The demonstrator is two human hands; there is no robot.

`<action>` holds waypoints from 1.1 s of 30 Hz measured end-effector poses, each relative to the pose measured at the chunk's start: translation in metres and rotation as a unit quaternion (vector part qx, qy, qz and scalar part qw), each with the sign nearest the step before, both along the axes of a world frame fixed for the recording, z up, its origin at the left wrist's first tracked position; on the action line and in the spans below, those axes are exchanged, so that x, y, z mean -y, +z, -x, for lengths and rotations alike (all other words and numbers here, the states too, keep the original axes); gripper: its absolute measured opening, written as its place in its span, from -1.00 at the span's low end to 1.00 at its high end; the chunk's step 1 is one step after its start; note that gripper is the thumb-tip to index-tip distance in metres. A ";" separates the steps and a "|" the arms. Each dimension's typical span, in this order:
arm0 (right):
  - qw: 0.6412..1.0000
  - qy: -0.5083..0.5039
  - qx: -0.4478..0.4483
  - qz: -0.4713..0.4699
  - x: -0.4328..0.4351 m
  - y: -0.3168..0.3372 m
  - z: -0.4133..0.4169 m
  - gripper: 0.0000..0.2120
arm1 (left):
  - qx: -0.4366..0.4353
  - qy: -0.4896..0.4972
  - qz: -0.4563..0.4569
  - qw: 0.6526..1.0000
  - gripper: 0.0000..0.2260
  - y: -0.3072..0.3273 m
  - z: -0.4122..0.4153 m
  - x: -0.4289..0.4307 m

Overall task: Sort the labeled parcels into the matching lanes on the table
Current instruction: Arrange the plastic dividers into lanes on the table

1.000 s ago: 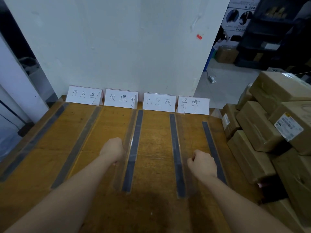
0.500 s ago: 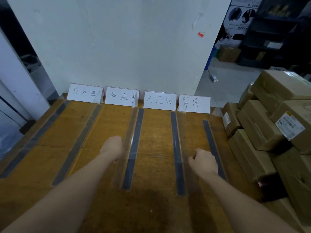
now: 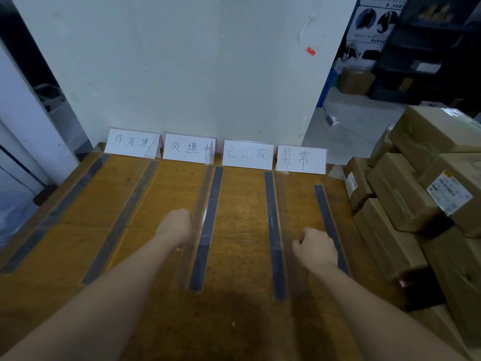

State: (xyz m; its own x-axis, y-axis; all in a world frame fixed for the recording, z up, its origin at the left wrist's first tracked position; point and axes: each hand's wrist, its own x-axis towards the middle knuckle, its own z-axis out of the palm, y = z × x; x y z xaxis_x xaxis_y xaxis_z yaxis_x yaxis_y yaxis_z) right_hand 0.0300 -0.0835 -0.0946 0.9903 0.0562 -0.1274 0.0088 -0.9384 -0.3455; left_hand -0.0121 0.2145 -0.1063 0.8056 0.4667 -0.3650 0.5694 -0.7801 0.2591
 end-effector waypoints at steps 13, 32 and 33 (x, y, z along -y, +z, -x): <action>1.000 0.018 0.002 0.005 0.004 0.002 0.002 -0.85 | 0.025 0.005 -0.030 0.999 -0.90 -0.002 0.003 0.003; 1.000 0.020 -0.005 0.019 0.005 0.007 0.003 -0.79 | 0.008 -0.002 -0.031 0.999 -0.86 0.004 0.004 0.002; 1.000 0.021 -0.004 0.022 0.005 0.007 0.003 -0.78 | 0.009 -0.002 -0.033 0.999 -0.84 0.004 0.004 0.003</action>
